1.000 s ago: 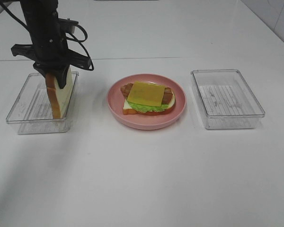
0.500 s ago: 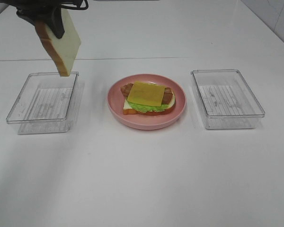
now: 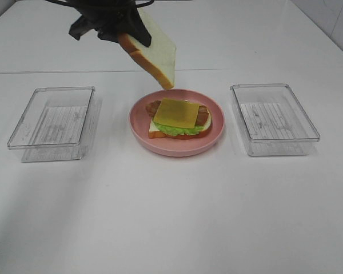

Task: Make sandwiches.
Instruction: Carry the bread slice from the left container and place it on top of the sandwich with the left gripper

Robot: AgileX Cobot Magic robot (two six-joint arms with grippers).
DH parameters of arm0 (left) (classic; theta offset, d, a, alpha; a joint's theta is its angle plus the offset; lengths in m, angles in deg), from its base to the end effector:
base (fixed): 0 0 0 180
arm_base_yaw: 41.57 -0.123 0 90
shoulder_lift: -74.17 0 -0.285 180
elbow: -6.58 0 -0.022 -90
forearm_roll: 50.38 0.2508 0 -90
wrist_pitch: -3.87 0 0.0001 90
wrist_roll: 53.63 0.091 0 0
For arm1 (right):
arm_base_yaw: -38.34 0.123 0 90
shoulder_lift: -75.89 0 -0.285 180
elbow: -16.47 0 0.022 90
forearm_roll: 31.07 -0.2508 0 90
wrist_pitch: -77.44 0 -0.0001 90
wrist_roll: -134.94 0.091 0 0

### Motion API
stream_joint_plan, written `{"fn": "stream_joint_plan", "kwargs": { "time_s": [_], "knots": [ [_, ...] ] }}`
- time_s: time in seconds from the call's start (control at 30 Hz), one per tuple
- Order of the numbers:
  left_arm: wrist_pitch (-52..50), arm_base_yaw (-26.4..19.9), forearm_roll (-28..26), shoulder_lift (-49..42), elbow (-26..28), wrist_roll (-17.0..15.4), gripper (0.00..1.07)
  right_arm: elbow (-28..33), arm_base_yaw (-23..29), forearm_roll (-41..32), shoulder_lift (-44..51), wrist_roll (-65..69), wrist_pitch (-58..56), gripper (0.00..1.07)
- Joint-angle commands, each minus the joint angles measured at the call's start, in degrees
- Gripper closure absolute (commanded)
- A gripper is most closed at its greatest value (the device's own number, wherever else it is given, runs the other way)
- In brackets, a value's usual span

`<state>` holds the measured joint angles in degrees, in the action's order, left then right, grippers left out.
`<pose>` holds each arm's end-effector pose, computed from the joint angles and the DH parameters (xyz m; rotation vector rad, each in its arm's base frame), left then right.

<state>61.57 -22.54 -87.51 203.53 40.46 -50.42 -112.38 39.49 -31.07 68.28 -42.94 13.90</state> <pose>0.4339 -0.1988 0.2756 0.2172 2.6182 -0.9305 -0.0026 -0.0001 0.2609 0.0181 2.1346 0.0336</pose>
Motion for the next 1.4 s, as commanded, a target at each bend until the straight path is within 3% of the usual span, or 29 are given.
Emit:
{"fn": "stream_joint_plan", "kwargs": {
  "time_s": [0.03,0.1,0.13,0.23,0.67,1.4],
  "knots": [
    [-3.67,0.0,-9.74,3.44,0.06,3.04,1.07,0.17,-0.06,0.0,1.49,-0.29,0.52,0.09],
    [-4.47,0.06,-11.29,4.13,0.06,4.58,1.07,0.17,-0.06,0.0,1.49,-0.29,0.52,0.09],
    [-5.44,0.69,-13.98,5.67,0.06,7.22,1.07,0.17,-0.06,0.0,1.49,-0.29,0.52,0.09],
    [-6.07,1.43,-16.84,7.68,0.06,9.17,1.07,0.17,-0.06,0.0,1.49,-0.29,0.52,0.09],
    [-12.43,6.65,-16.62,12.49,0.06,9.28,1.07,0.17,-0.06,0.0,1.49,-0.29,0.52,0.09],
    [-12.95,6.7,-12.38,15.53,0.06,8.08,1.07,0.17,-0.06,0.0,1.49,-0.29,0.52,0.09]
  ]
}}
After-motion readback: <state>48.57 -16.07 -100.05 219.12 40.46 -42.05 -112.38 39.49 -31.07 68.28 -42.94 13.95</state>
